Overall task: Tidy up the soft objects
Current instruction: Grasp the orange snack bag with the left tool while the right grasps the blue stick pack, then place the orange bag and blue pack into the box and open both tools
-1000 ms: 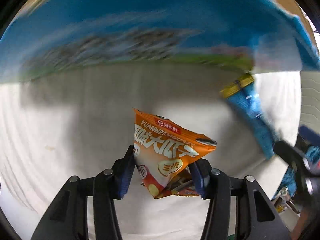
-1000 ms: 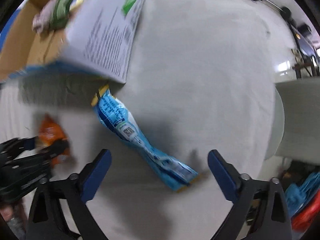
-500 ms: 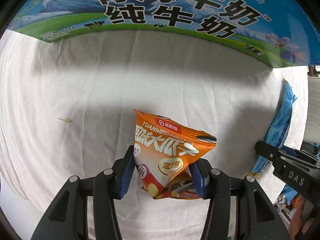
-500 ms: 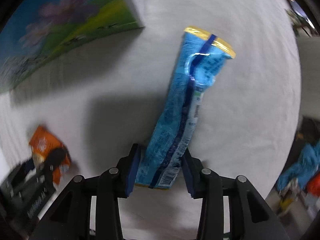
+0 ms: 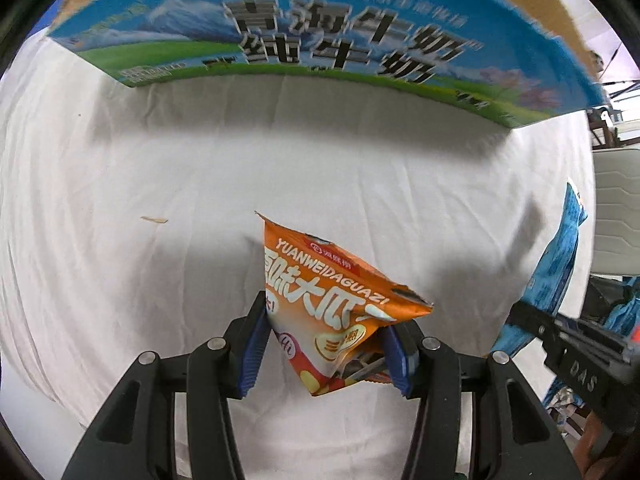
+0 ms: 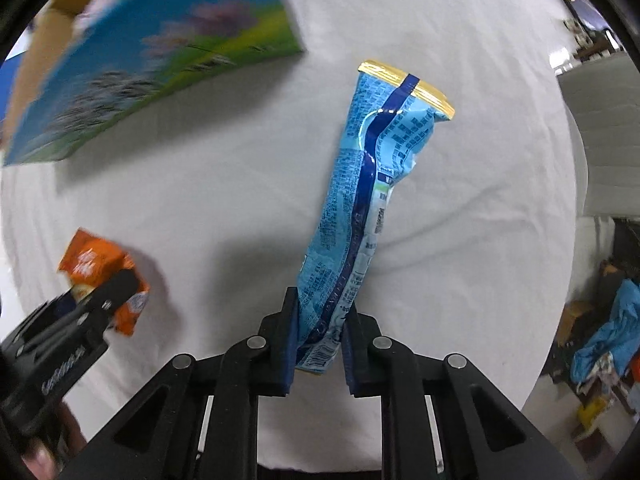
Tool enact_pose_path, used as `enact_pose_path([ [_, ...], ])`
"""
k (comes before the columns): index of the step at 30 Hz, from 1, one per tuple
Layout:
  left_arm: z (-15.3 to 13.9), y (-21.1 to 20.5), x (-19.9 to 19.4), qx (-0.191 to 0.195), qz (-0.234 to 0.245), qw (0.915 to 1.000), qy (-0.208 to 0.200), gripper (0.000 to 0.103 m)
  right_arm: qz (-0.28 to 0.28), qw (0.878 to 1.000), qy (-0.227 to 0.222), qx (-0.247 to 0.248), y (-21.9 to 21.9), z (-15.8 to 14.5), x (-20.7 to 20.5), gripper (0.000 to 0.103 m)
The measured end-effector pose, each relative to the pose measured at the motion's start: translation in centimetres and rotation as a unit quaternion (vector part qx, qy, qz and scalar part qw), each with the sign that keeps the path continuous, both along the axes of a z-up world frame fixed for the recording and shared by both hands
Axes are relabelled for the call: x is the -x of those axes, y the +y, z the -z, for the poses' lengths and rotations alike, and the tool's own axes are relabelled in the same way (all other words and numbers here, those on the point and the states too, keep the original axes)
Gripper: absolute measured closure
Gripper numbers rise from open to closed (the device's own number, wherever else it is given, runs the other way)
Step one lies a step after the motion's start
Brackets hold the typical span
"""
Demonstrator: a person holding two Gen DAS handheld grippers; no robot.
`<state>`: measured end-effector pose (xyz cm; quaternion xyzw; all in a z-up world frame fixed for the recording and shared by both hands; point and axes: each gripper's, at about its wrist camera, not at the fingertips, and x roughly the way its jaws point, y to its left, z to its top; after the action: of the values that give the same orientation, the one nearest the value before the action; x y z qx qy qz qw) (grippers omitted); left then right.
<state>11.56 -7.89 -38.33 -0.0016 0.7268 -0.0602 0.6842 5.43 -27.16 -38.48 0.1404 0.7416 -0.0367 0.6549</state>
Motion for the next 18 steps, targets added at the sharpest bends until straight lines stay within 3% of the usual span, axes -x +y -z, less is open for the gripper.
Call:
enact_pose_path([
  [8,-7.9,0.5,0.0,0.045,0.017,0.9976,-0.051,0.055,-0.048,0.993,-0.096,-0.041,1.5,-9.8,0.0,0.084],
  [13,-13.0,1.0,-3.2,0.055,0.038,0.9938,-0.089,0.055,-0.090,0.985,-0.148,-0.028,4.1,-16.0,-5.3,0.084],
  [18,-16.1,1.6,-8.5,0.039,0.050,0.9906,-0.121,0.055,-0.130,0.978,-0.161,0.015,4.9,-17.9,-10.8,0.084],
])
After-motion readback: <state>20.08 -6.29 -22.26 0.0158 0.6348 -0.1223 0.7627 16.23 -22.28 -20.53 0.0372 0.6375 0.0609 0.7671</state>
